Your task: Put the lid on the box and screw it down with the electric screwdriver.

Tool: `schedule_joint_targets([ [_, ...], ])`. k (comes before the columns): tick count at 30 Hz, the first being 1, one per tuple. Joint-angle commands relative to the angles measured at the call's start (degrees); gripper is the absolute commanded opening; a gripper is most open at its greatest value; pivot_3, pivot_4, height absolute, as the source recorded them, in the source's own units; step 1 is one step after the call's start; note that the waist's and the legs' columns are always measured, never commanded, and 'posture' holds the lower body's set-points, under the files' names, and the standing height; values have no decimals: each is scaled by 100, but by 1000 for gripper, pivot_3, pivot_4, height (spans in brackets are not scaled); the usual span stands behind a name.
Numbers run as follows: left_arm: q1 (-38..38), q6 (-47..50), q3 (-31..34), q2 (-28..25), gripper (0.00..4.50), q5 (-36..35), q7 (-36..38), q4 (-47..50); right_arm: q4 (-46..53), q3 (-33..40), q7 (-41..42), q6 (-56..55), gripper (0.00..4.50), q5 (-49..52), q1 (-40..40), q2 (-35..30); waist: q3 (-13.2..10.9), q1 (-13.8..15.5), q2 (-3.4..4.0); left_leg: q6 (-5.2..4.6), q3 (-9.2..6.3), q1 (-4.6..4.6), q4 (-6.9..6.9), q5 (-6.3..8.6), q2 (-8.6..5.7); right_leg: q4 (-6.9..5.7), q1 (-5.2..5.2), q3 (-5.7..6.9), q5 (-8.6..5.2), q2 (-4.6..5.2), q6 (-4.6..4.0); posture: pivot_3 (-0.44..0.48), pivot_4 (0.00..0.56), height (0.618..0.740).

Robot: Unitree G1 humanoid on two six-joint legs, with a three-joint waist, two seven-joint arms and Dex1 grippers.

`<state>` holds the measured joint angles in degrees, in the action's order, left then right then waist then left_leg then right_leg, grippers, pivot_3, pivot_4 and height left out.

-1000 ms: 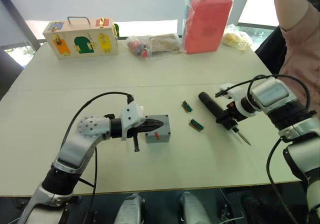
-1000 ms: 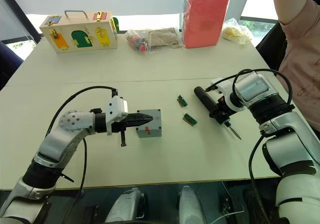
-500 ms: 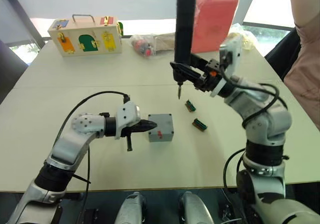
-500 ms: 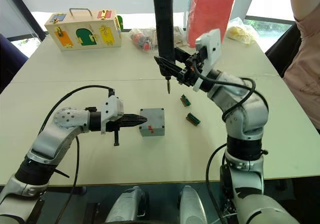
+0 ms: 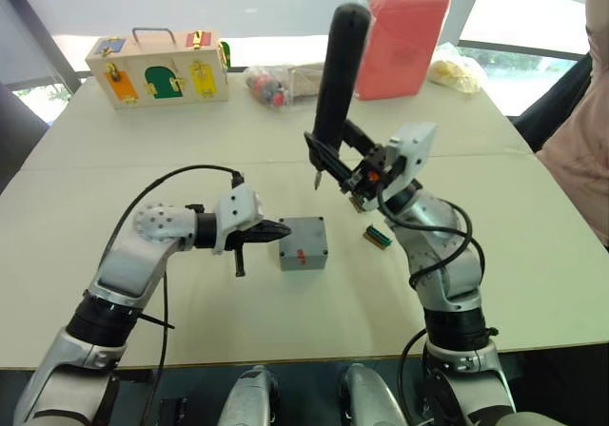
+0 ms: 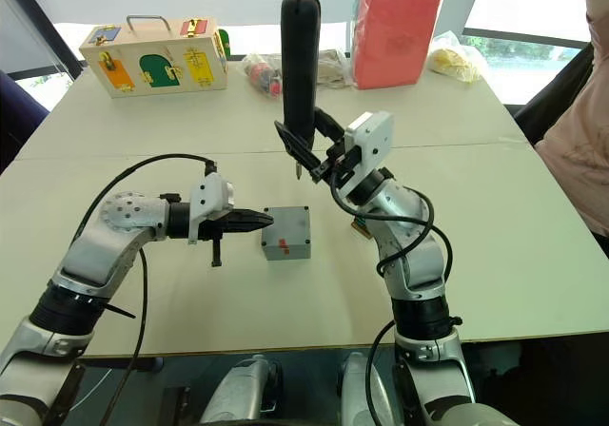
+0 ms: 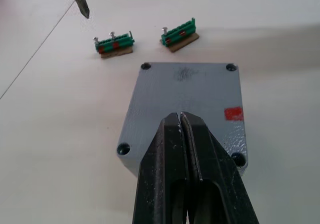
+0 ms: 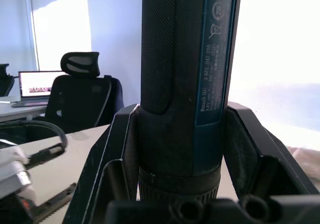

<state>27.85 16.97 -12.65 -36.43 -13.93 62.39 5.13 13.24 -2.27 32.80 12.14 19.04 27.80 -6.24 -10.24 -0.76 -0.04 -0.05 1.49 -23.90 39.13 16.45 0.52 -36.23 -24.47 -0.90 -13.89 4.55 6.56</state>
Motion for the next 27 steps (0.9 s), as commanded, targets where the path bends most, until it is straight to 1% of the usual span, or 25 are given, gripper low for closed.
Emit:
schedule_joint_targets([
  [1,73,-271,-78,20,0,179,87,-166,297,-67,-92,-129,1823,66,77,38,1,-4,-1,0,-1,0,0,0,0,0,0,0,0,0,0,0,150,730],
  [12,177,-499,-190,364,0,251,215,-600,511,-107,-166,148,1823,159,-249,-223,1,-1,-2,1,-3,4,0,-1,0,-2,4,1,0,0,0,0,150,730],
  [27,265,-615,-218,399,0,350,311,-835,546,-121,-190,180,1823,197,-352,-338,2,2,-2,0,-3,8,0,-1,0,-3,6,1,0,-1,0,0,150,730],
])
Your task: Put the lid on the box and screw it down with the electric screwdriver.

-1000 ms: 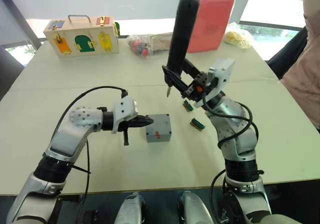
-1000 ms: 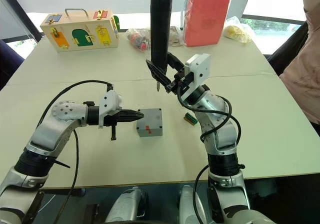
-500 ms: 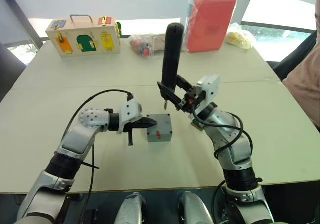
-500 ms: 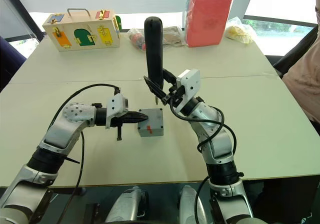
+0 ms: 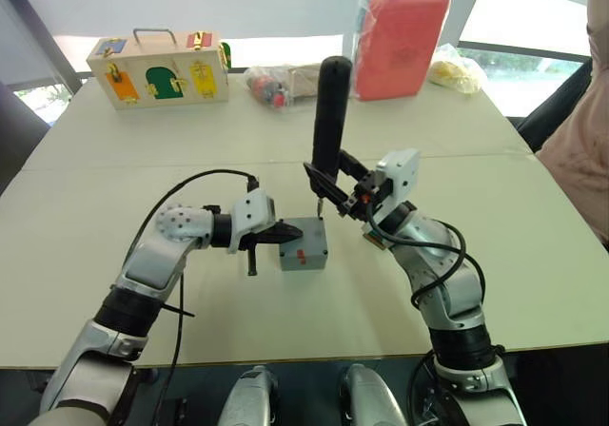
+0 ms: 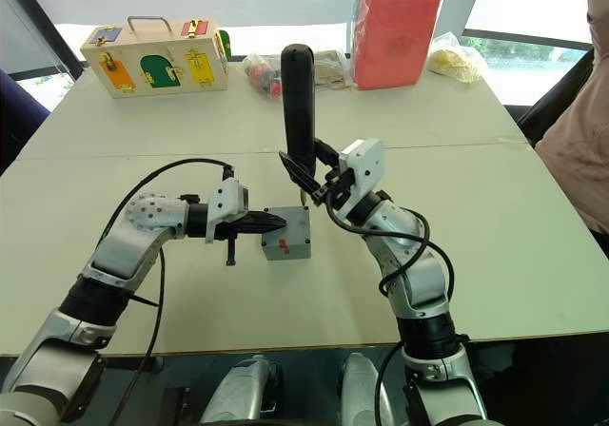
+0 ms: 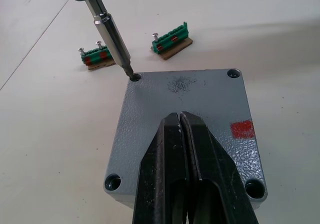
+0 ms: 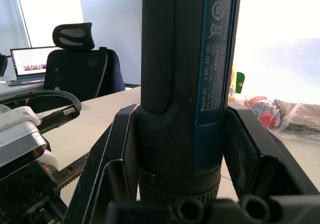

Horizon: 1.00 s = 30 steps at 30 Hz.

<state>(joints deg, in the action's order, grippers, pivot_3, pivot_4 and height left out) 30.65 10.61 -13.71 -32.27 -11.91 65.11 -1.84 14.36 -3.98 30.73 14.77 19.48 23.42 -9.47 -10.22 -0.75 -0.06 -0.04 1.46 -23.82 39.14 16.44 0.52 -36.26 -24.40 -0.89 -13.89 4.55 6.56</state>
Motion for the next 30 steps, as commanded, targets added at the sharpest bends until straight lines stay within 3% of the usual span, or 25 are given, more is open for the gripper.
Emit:
schedule_joint_targets([
  [1,-8,17,-113,-16,0,150,41,-151,435,61,9,-81,1823,161,79,-23,0,2,0,0,0,0,0,0,0,0,1,0,0,0,0,0,150,730],
  [30,-77,119,-114,-59,0,146,3,0,-244,-76,145,-714,1823,-56,35,44,2,-1,-1,0,0,9,0,0,0,-1,8,0,0,0,0,0,150,730],
])
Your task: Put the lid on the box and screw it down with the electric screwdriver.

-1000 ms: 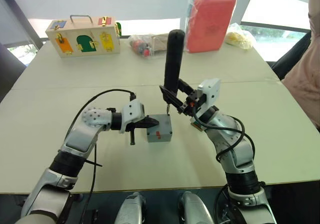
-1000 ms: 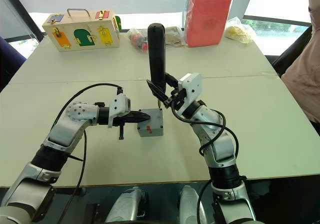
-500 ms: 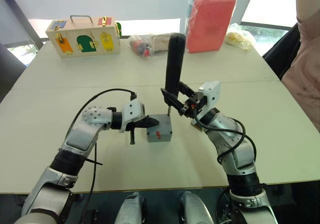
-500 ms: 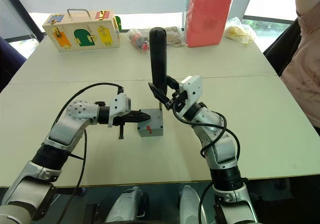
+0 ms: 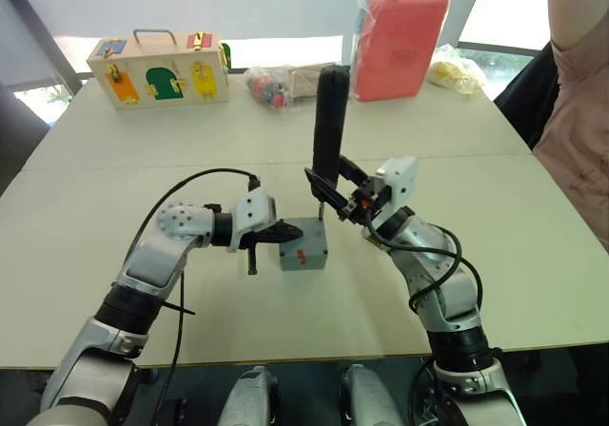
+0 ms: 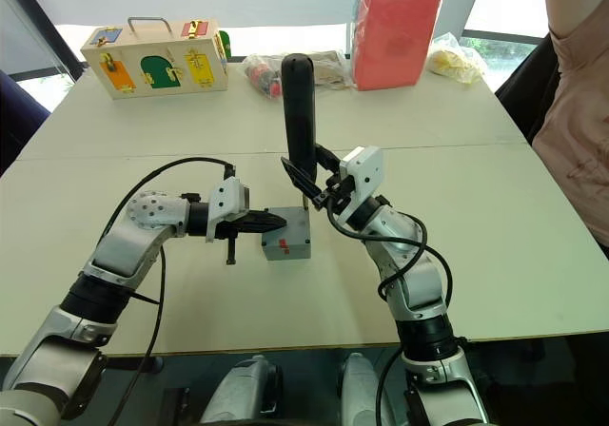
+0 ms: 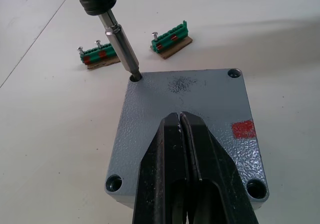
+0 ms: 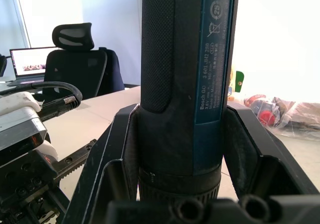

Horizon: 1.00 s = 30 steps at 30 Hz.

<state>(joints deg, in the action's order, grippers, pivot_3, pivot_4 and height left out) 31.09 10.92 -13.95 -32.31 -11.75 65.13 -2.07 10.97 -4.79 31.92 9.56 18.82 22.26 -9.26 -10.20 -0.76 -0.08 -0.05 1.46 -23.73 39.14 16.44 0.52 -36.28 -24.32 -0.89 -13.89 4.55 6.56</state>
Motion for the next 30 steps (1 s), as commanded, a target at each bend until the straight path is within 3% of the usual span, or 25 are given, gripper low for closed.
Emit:
schedule_joint_targets([
  [1,-123,92,-92,-55,0,129,2,30,89,23,22,-219,1823,8,164,25,0,1,0,0,0,0,0,0,0,0,0,0,0,0,0,0,150,730],
  [15,-119,124,-129,-32,0,137,9,56,54,64,23,-194,1823,-15,190,-84,0,2,0,0,0,1,0,0,0,-1,1,0,0,0,0,0,150,730],
  [30,-122,126,-192,8,0,185,-16,43,101,-291,-80,906,1823,-91,-372,-286,35,5,-17,-4,-5,49,-2,3,1,10,61,3,-2,0,-1,0,150,730],
])
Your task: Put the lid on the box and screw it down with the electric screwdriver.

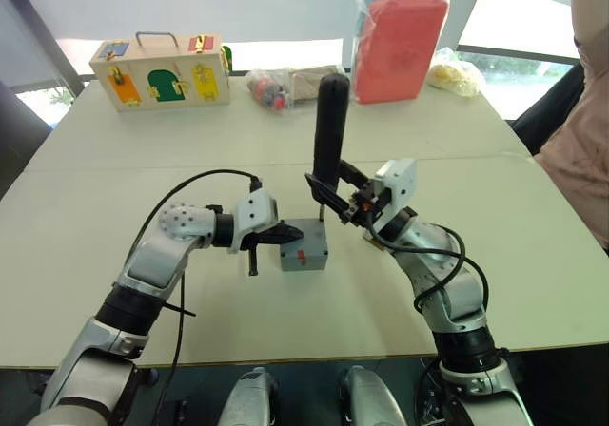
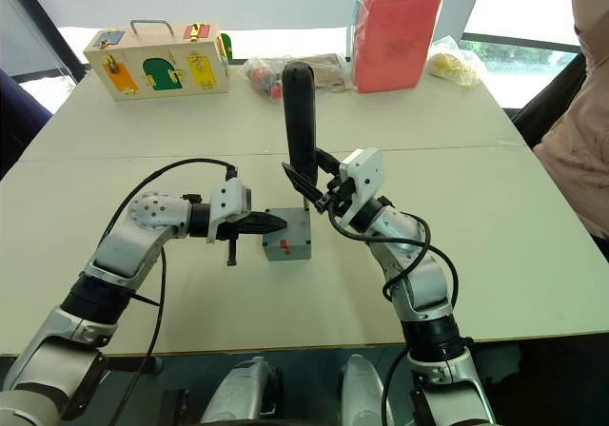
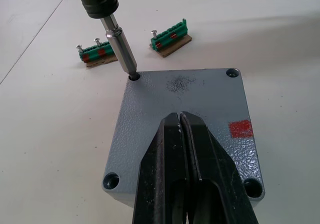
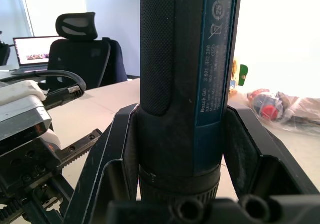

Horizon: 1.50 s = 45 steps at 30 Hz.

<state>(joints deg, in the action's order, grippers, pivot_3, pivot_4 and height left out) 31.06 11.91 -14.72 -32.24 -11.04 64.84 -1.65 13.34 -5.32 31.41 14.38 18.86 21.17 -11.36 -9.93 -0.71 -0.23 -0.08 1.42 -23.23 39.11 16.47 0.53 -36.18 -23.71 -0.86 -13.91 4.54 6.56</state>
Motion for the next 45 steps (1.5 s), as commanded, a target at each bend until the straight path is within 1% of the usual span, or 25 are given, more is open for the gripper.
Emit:
schedule_joint_targets([
  [1,-126,30,-120,5,0,116,10,3,-121,-268,-67,538,1823,-109,-296,-89,15,0,-4,-1,-1,4,-1,0,0,2,5,1,0,0,0,0,150,730],
  [9,-185,8,-151,34,0,170,0,-5,-125,-347,-213,989,1823,-181,-459,-189,78,-3,-28,-20,1,78,-19,14,6,5,70,0,-23,1,-10,0,150,730],
  [17,-216,-56,-161,69,0,237,9,-80,-156,-443,-306,1327,1823,-256,-484,-340,158,0,-34,-24,-1,88,-24,16,11,8,81,1,-29,1,-17,0,150,730],
  [18,-213,-55,-162,76,0,245,11,-84,-154,-445,-312,1355,1823,-250,-481,-353,164,1,-35,-25,-1,93,-25,16,14,10,86,1,-37,1,-31,0,150,730],
  [26,-224,-61,-166,90,0,283,15,-119,-163,-516,-470,1848,1823,-281,-525,-441,214,2,-53,-31,-3,110,-31,22,20,11,101,2,-48,5,-45,0,150,730],
  [29,-219,-65,-167,90,0,290,19,-135,-155,-523,-497,1922,1823,-282,-510,-456,220,2,-59,-33,-3,136,-42,23,21,12,119,2,-63,7,-70,0,150,730],
  [32,-213,-70,-175,93,0,292,19,-147,-148,-523,-513,1958,1823,-272,-501,-468,241,2,-73,-32,4,188,-93,23,15,30,154,0,-70,18,-79,0,150,730],
  [45,-218,-106,-187,108,0,296,14,-159,109,-371,-506,2055,1823,-184,-254,-619,250,6,-67,-32,-3,186,-103,23,24,29,144,4,-76,22,-83,0,150,730],
])
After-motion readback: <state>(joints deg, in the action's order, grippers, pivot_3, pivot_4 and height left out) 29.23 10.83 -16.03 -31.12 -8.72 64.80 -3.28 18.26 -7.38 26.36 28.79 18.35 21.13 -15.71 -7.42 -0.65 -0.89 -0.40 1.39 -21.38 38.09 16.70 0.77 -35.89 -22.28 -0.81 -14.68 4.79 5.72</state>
